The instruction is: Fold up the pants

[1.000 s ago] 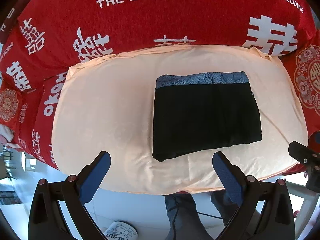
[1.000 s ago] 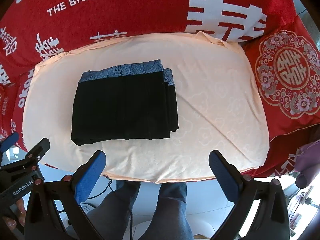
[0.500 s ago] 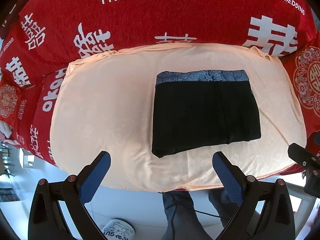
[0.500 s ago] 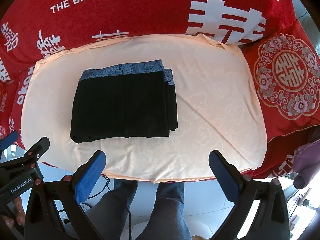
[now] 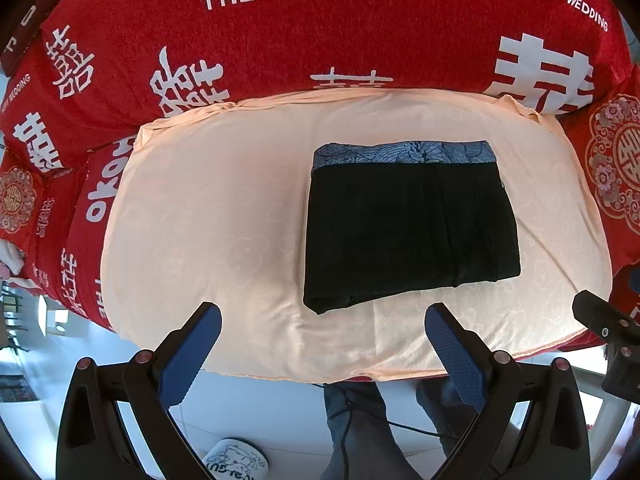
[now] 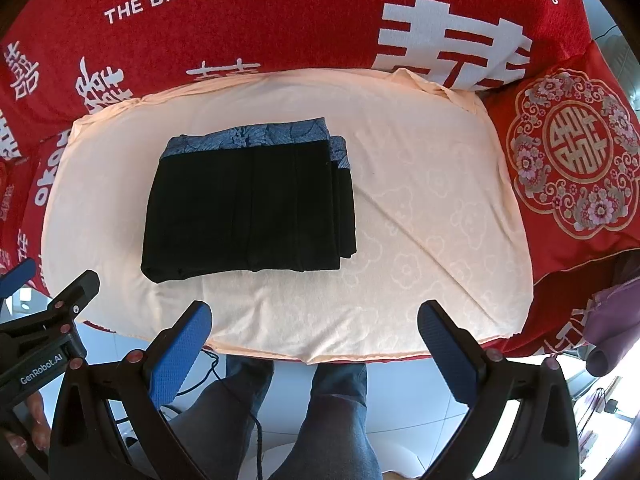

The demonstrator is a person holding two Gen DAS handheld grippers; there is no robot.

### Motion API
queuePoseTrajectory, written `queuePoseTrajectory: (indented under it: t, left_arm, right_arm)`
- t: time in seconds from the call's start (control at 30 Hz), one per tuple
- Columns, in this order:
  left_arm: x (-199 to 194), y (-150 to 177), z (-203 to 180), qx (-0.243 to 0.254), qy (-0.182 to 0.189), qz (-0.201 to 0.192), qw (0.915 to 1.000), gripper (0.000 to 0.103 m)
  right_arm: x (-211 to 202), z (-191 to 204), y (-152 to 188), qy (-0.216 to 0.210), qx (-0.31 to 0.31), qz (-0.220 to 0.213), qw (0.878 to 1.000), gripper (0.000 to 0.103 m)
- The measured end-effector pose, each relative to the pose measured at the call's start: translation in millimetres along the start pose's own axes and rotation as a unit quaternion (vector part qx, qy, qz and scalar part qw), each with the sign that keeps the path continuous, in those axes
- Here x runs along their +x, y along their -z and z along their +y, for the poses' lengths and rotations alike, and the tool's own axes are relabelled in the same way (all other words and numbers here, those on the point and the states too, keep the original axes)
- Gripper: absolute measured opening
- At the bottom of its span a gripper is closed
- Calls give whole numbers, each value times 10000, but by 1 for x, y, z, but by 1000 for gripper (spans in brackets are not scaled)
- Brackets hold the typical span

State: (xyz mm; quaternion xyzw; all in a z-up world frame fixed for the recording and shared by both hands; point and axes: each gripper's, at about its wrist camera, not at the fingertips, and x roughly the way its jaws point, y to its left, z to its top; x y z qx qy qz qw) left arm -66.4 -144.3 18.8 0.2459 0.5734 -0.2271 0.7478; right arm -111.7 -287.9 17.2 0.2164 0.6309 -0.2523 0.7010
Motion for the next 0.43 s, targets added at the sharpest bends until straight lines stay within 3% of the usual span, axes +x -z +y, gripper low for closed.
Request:
queuePoseTrajectory:
  t: [0.43]
  left_arm:
    - [-7,1,-2,17,72,-114,9999,102]
  right_arm:
    - [-3,2,4,-6,3,-24,10000,103]
